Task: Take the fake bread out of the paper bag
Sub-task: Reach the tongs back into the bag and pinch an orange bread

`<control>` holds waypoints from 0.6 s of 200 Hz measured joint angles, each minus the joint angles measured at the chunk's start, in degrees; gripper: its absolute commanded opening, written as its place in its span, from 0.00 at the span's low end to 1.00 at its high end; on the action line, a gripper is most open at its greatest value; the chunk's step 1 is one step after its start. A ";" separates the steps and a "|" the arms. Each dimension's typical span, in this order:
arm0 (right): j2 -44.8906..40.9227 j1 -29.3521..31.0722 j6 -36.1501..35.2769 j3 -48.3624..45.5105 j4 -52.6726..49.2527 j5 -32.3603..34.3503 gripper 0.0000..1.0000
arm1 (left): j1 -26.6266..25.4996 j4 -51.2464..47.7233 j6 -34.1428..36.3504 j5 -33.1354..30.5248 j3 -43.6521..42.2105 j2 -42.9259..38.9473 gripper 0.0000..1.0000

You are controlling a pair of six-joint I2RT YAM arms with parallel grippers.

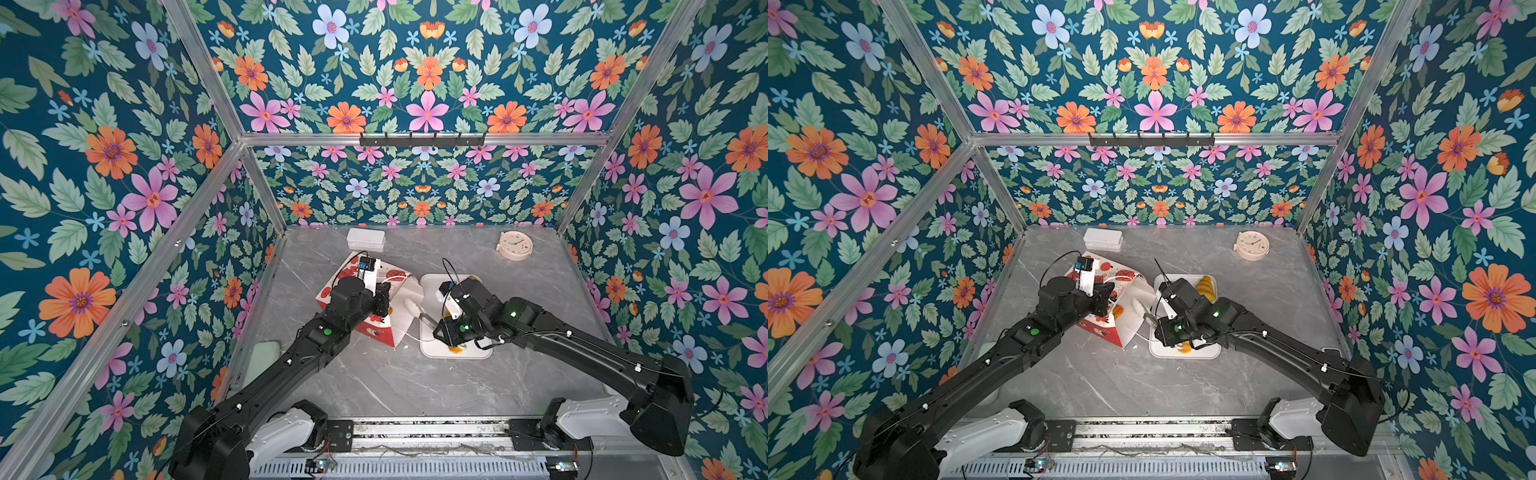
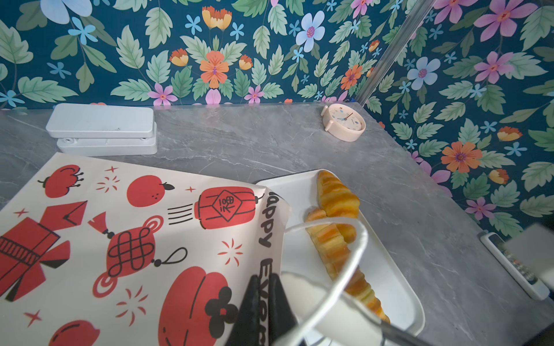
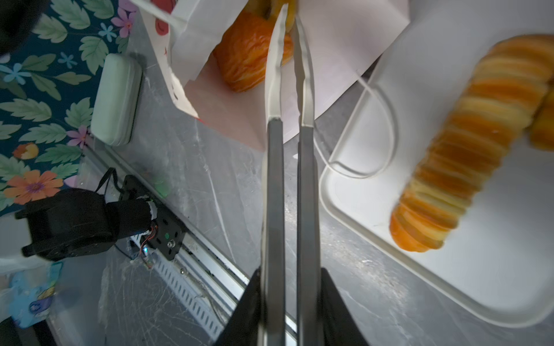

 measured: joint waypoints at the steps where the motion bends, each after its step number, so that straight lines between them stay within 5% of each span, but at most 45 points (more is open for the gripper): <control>1: 0.07 0.02 0.04 -0.09 0.15 -0.11 0.34 | 0.00 -0.13 0.00 0.00 0.07 -0.02 0.08; 46: 4.11 0.68 2.43 -3.32 9.35 -2.73 0.43 | 0.07 -3.52 0.81 -0.02 2.32 -0.70 0.08; 120: 9.18 0.42 2.03 -1.84 14.80 -3.28 0.44 | 0.07 -6.34 0.72 -0.04 3.15 -3.21 0.09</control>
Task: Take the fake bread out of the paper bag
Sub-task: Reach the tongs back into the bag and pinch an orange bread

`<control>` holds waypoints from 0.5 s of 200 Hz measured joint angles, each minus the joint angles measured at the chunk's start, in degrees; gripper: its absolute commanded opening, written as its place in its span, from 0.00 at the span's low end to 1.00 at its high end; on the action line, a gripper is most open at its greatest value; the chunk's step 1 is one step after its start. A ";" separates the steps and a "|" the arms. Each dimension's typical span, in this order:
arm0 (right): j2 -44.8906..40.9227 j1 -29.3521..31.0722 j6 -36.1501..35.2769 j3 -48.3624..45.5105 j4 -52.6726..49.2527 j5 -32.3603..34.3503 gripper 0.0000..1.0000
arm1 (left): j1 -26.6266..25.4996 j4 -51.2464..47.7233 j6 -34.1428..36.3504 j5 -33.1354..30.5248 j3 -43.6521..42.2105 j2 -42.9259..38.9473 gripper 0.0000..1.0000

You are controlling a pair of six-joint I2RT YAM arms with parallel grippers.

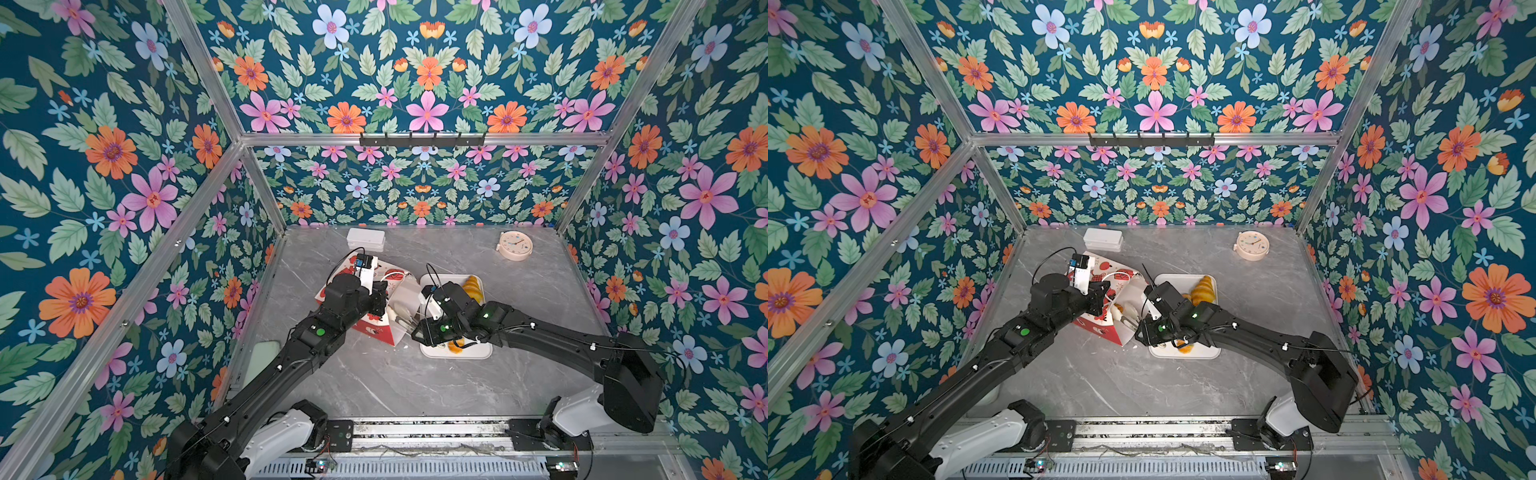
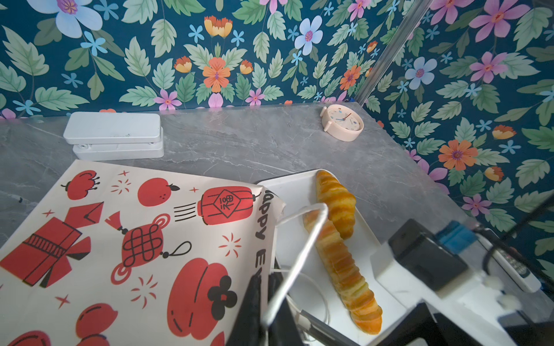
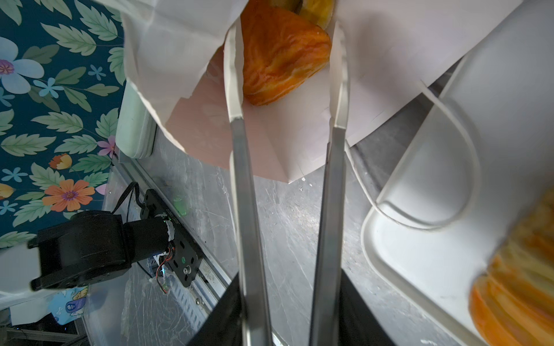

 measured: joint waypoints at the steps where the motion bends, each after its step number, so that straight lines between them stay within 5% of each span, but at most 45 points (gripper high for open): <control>1: 0.11 -0.04 -0.02 0.00 0.04 -0.04 0.44 | 0.00 -0.02 0.00 0.00 0.00 -0.02 0.09; 100: 5.66 -1.49 -0.11 0.20 3.67 -1.95 0.44 | 0.00 0.39 -0.17 0.24 -1.18 -0.24 0.10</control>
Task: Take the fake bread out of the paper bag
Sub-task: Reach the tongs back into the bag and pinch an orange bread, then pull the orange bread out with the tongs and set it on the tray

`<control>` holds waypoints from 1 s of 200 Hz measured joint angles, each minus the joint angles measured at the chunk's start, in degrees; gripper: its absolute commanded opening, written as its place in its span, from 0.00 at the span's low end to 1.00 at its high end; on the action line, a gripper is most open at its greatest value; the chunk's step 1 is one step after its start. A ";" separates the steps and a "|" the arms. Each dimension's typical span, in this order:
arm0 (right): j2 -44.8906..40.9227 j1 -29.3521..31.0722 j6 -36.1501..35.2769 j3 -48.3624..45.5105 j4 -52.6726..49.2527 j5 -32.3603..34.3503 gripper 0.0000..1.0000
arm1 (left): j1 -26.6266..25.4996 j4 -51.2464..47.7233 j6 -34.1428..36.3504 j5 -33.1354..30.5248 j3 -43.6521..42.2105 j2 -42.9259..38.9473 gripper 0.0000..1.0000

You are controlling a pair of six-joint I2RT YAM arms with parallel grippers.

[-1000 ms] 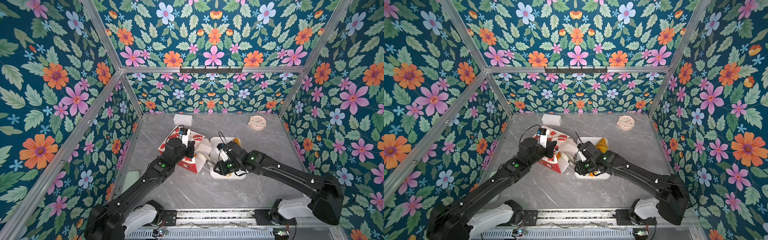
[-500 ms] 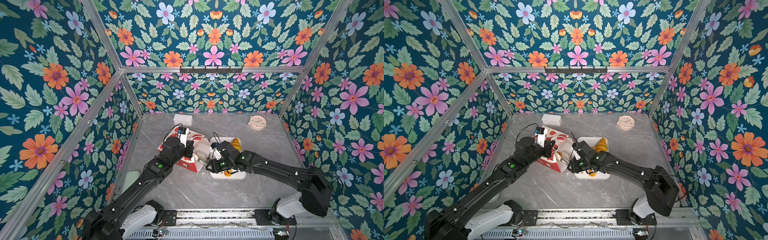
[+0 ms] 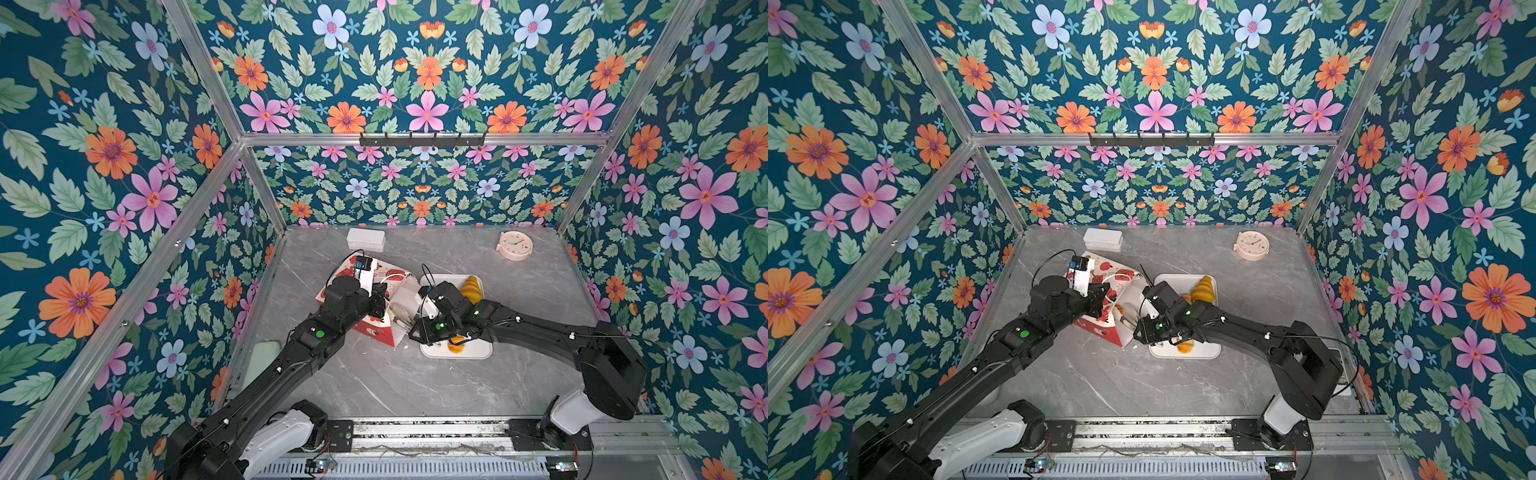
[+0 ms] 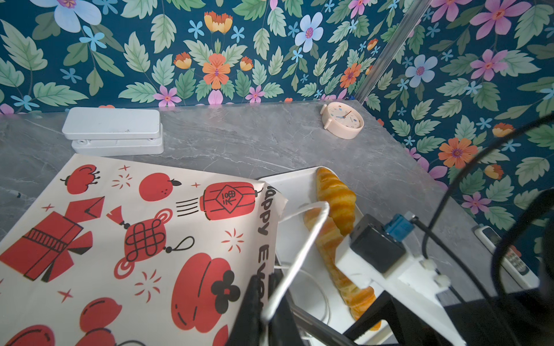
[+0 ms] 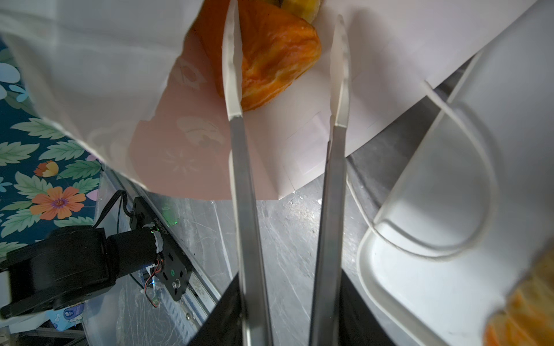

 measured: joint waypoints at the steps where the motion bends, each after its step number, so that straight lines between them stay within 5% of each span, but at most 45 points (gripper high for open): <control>1: 0.07 0.00 0.00 0.00 0.02 -0.04 0.44 | 0.00 0.00 0.00 0.00 0.00 0.00 0.09; 36: 2.29 -0.50 0.04 0.46 2.40 -2.62 0.42 | 0.00 0.48 -0.81 0.63 -0.17 0.00 0.09; 103: 2.60 -0.94 0.22 0.96 4.50 -4.66 0.17 | 0.00 0.72 -1.05 1.09 -0.28 -0.15 0.09; 200: -9.03 -1.22 -0.07 -2.40 -3.76 -0.55 0.14 | 0.00 1.03 -1.49 -2.23 0.13 0.81 0.09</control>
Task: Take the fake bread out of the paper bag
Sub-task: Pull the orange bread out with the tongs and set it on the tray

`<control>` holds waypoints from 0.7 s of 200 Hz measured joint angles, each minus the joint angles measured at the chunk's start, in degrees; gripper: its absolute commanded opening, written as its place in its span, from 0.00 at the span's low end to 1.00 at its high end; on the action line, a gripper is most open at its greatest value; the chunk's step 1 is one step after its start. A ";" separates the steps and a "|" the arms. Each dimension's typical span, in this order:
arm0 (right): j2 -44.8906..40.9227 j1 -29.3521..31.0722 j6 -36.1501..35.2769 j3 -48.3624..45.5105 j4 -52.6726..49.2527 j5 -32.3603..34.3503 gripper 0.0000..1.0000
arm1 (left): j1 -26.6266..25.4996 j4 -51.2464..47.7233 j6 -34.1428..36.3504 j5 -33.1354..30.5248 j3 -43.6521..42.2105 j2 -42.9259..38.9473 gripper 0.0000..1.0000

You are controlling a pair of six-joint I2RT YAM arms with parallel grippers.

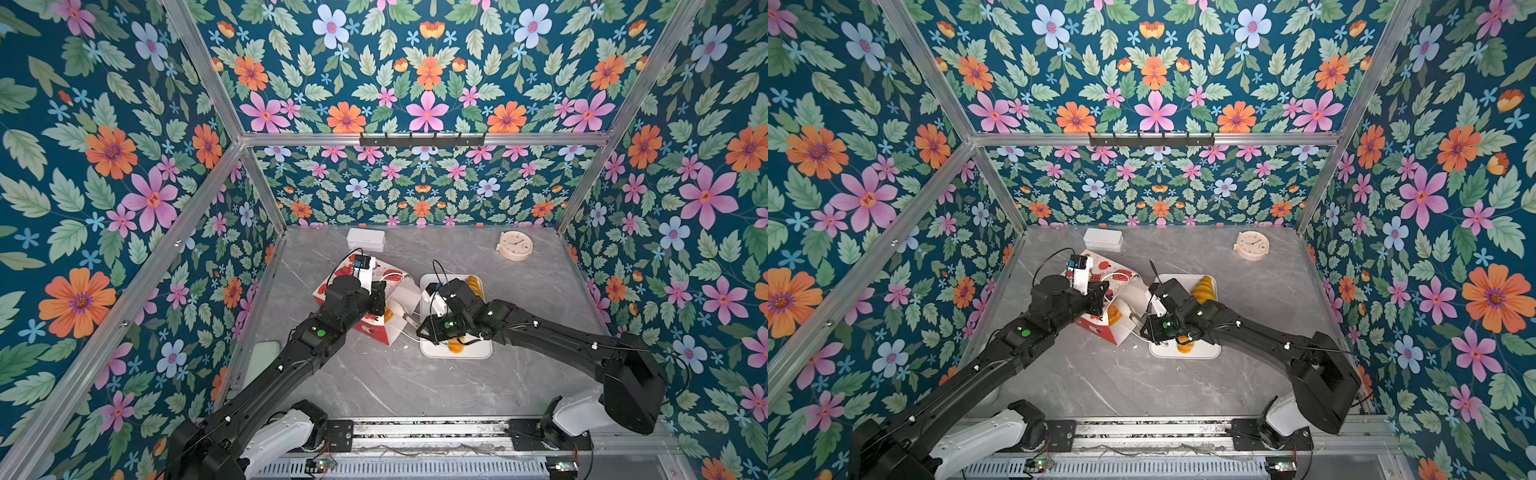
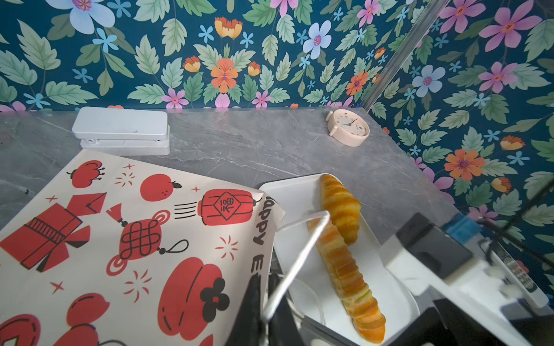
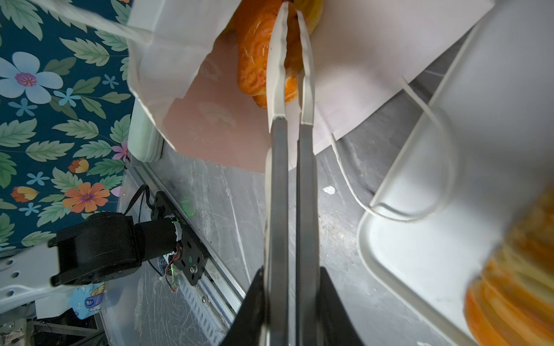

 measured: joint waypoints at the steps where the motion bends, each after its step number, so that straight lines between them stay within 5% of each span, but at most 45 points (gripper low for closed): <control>1: -0.15 0.00 0.00 -0.04 -0.09 0.04 0.14 | 0.00 0.02 0.00 -0.02 0.00 0.02 0.09; 140: -25.42 -3.93 -0.57 -5.92 -20.13 4.09 0.13 | 0.11 1.60 -1.36 -5.35 0.20 1.22 0.09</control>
